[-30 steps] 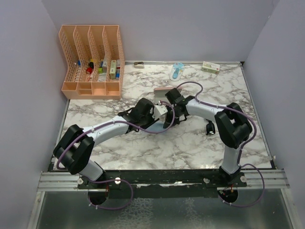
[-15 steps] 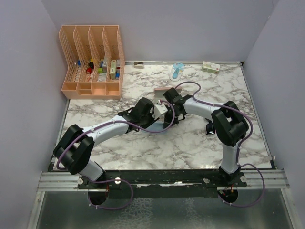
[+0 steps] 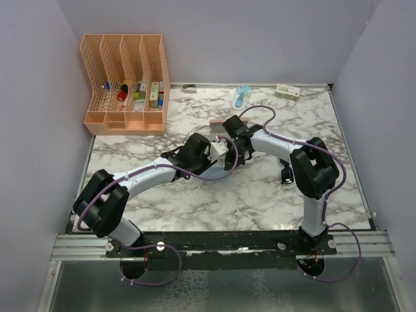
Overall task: Organize the sunglasses
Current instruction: Pick up the glasses cleaning cloth from the center of the board, then place the glasses cleaning cloth in the sunglasses case.
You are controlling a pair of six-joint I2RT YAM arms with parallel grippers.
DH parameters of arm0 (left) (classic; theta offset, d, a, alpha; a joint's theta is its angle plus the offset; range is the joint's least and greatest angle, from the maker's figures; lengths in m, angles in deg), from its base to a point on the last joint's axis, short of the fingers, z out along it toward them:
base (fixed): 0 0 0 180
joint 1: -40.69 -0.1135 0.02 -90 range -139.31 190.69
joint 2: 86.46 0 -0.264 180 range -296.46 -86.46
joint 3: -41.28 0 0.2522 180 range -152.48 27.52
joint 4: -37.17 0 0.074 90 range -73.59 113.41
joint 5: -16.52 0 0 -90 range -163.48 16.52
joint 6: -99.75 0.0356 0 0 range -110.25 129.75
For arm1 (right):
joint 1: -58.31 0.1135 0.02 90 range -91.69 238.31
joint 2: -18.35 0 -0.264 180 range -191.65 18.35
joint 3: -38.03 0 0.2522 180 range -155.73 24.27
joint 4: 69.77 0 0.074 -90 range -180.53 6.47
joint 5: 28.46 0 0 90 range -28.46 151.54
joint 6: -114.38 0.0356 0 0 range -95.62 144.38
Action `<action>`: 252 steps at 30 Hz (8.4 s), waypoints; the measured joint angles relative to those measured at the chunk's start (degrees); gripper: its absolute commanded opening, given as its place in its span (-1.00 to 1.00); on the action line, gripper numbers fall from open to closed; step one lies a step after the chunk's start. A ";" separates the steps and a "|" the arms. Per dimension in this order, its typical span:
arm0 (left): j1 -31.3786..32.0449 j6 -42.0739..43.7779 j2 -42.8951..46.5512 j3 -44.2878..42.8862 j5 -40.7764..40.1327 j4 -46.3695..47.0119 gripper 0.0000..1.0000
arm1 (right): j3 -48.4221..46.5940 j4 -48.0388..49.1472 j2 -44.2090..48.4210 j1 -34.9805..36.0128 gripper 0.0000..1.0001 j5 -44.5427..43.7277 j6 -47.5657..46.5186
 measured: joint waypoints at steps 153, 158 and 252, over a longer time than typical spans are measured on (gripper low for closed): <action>-17.11 15.19 -19.91 -19.98 29.68 -23.80 0.13 | -1.97 1.97 -4.22 -3.23 -0.98 6.95 -6.54; -17.14 15.26 -22.16 -20.50 29.90 -23.23 0.13 | -2.40 1.55 -4.55 -3.41 -0.98 7.32 -6.54; -14.73 12.15 -34.32 -42.91 29.59 -30.64 -1.00 | -4.70 -0.50 -0.55 -13.03 -0.98 5.46 -4.39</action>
